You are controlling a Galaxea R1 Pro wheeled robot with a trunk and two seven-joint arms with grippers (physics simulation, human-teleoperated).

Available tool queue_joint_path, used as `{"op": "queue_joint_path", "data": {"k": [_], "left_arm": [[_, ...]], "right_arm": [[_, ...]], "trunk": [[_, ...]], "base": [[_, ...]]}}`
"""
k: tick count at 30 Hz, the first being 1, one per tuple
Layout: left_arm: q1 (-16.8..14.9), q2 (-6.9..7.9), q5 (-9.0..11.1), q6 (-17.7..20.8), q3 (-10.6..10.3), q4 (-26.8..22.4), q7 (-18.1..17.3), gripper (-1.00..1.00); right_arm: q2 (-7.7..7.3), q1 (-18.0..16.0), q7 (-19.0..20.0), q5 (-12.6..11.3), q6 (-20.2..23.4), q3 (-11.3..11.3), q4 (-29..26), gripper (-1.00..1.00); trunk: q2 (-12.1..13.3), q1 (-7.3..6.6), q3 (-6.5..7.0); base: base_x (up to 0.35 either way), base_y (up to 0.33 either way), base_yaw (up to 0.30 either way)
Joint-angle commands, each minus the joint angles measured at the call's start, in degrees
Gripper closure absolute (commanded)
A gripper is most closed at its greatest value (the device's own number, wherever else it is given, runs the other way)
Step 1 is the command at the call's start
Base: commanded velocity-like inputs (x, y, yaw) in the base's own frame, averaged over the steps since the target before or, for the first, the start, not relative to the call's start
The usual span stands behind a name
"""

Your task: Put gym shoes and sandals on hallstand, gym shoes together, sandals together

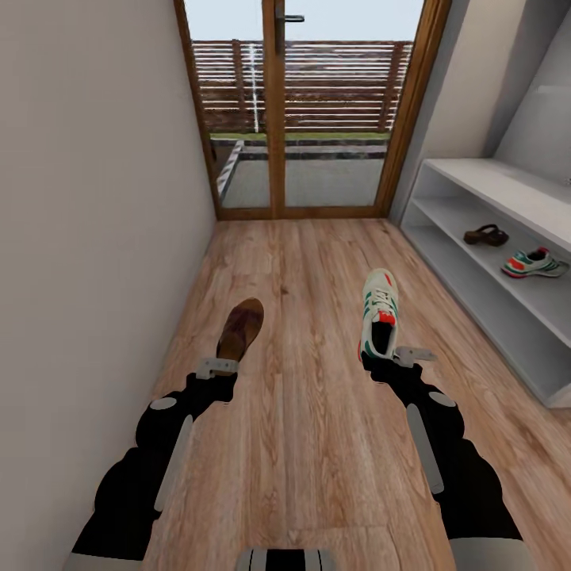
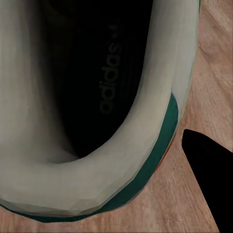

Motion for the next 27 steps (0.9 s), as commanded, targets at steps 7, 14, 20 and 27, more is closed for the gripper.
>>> {"op": "queue_joint_path", "data": {"k": [7,14,20,27], "left_arm": [[0.0,-0.02,-0.2,0.3,0.1,-0.1,-0.3,1.00],[0.0,-0.02,-0.2,0.3,0.1,-0.1,-0.3,1.00],[0.0,-0.02,-0.2,0.3,0.1,-0.1,-0.4,1.00],[0.0,-0.02,-0.2,0.3,0.1,-0.1,-0.4,1.00]], "right_arm": [[0.04,0.0,-0.2,-0.6,0.3,-0.1,-0.1,1.00],[0.04,0.0,-0.2,-0.6,0.3,-0.1,-0.1,1.00],[0.04,0.0,-0.2,-0.6,0.3,-0.1,-0.1,1.00],[0.04,0.0,-0.2,-0.6,0.3,0.0,-0.1,1.00]], "trunk": [[0.0,0.02,-0.05],[0.0,0.02,-0.05],[0.0,0.02,-0.05],[0.0,0.02,-0.09]], "base": [[0.334,0.000,-0.229],[0.334,0.000,-0.157],[0.334,0.000,-0.010],[0.334,0.000,-0.025]]}}
